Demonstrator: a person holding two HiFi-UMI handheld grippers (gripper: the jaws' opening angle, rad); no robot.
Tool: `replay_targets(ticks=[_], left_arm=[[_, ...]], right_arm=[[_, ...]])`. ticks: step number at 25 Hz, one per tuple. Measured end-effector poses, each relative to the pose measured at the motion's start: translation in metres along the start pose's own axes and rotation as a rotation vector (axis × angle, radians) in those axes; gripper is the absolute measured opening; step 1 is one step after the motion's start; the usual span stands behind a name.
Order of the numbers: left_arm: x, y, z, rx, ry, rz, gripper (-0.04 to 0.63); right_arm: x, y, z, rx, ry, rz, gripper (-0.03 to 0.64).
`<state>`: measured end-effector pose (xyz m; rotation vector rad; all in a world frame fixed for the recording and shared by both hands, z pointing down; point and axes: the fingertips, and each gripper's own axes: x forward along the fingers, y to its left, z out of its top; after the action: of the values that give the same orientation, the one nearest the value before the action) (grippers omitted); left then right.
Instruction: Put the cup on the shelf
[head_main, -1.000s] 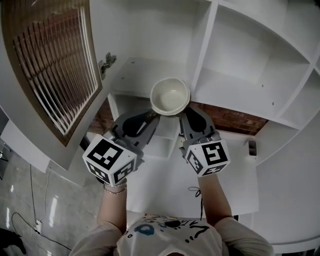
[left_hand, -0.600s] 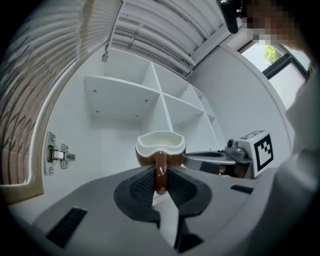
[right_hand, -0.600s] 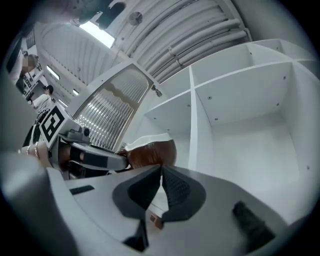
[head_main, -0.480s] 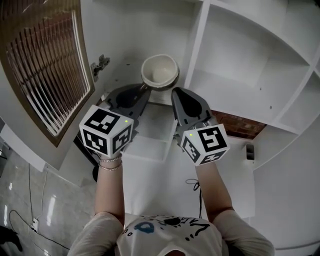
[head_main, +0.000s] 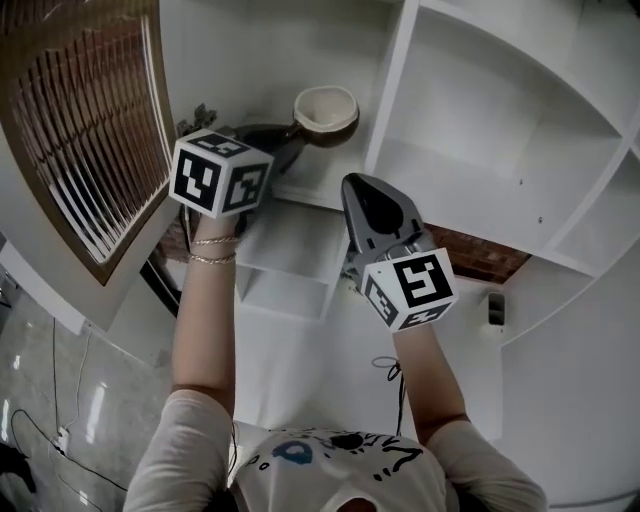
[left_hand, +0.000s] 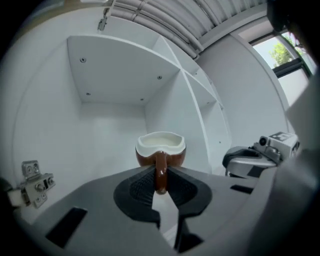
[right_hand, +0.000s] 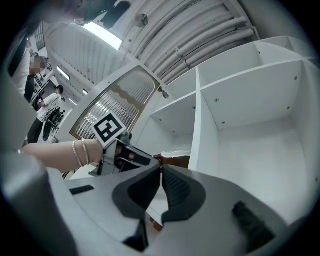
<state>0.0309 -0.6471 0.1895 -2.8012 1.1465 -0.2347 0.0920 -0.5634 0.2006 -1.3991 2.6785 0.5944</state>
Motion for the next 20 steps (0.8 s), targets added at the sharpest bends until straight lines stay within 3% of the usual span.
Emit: replay_targets(ticks=[5, 11, 20], left_arm=[[0.030, 0.014, 0.002, 0.053, 0.125, 0.027, 0.054], [0.056, 0.015, -0.008, 0.097, 0.277, -0.036, 0.054], [0.075, 0.024, -0.015, 0.118, 0.380, -0.059, 0.054]], right_arm=[[-0.011, -0.004, 0.003, -0.018, -0.005, 0.000, 0.029], [-0.015, -0.005, 0.007, -0.022, -0.009, 0.001, 0.029], [-0.015, 0.012, 0.015, -0.072, 0.003, 0.036, 0.029]])
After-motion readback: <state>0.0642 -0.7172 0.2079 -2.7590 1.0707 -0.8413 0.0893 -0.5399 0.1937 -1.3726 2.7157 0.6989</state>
